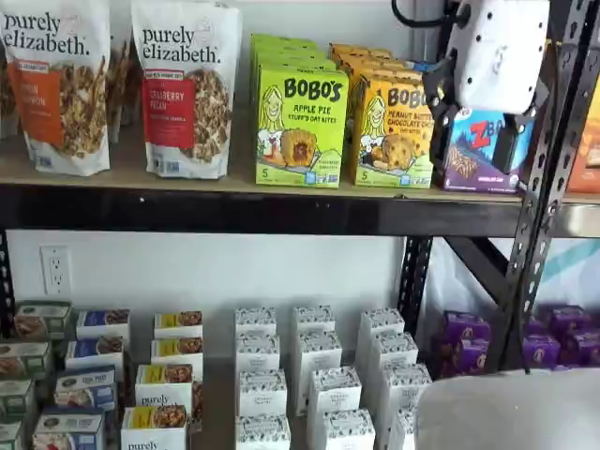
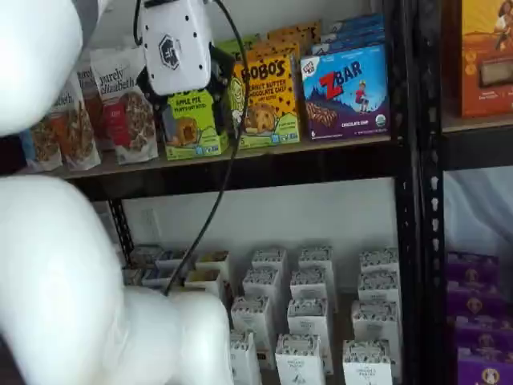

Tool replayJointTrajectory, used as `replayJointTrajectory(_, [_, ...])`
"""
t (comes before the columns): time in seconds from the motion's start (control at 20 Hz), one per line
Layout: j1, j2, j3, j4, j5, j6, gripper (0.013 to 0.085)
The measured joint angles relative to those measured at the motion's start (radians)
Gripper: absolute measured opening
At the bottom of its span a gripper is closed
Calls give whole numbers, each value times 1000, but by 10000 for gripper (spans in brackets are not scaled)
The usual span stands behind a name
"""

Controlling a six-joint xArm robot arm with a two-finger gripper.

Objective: Pick the green box on the top shelf, the fourth from the left

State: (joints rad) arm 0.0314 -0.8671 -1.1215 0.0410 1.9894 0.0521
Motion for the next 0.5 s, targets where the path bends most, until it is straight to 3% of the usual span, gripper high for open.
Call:
replayJointTrajectory(0.15, [-78,-1,2,84,4,-40,850])
replayJointTrajectory(0.5, [-69,-3,8,92,3,-32,850])
